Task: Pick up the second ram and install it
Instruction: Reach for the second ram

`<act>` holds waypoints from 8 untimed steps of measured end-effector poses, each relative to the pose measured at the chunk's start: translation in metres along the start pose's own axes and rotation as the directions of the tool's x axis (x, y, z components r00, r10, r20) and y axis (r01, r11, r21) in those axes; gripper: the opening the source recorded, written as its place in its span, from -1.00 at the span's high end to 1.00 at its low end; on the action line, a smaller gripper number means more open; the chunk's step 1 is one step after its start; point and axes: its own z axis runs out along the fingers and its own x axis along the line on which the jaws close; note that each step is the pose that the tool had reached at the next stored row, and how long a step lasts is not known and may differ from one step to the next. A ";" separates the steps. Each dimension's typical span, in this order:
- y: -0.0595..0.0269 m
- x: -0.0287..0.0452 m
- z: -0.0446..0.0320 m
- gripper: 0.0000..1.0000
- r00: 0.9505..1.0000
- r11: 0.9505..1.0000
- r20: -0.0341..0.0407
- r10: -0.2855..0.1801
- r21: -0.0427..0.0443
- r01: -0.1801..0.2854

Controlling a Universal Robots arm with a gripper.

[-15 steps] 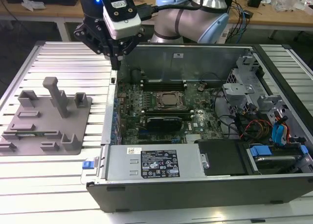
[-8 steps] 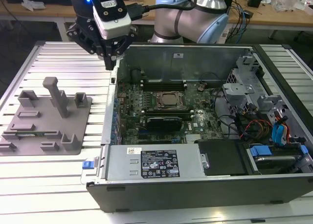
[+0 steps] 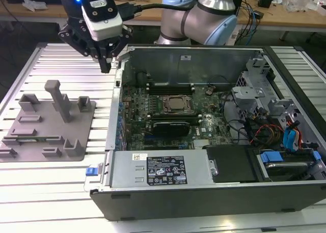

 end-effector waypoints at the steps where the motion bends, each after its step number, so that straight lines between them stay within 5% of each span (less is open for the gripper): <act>1: -0.0002 0.0026 -0.0001 0.84 1.000 1.000 0.001 0.000 0.000 0.000; 8: -0.0014 0.0191 -0.0008 0.84 1.000 1.000 0.005 0.000 0.000 0.000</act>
